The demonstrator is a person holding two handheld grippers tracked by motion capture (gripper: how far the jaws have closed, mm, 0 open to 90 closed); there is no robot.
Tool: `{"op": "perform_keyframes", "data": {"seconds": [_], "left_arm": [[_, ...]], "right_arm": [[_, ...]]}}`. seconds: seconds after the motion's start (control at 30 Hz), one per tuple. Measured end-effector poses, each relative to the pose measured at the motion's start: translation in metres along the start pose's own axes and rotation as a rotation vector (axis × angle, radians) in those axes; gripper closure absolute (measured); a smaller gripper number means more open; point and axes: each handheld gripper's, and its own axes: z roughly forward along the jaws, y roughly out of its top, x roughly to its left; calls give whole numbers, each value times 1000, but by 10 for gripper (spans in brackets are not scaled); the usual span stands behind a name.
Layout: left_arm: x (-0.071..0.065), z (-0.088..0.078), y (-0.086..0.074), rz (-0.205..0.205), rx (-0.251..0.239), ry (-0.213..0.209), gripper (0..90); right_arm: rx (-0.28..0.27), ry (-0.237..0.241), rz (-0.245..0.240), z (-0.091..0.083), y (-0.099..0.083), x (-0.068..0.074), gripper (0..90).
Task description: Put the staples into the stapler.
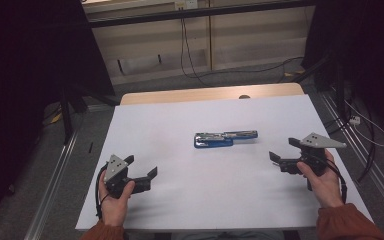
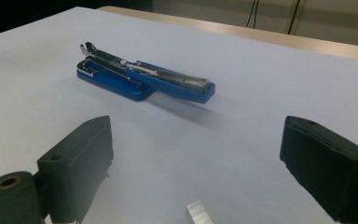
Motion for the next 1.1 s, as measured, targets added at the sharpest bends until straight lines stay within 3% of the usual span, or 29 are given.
{"op": "perform_keyframes", "data": {"seconds": [0.13,0.37,0.63,0.93,1.1], "left_arm": [[0,0,0,-8,-1,-2,46],[-3,1,1,12,0,-21,44],[-2,1,0,8,6,-17,44],[-5,0,0,21,16,-14,44],[-5,1,0,27,20,-14,44]], "right_arm": [[15,-5,11,2,2,-2,49],[78,35,32,4,6,-8,47],[164,30,-6,12,10,-8,47],[252,106,-26,16,13,-13,91],[291,97,-58,20,13,-14,92]]}}
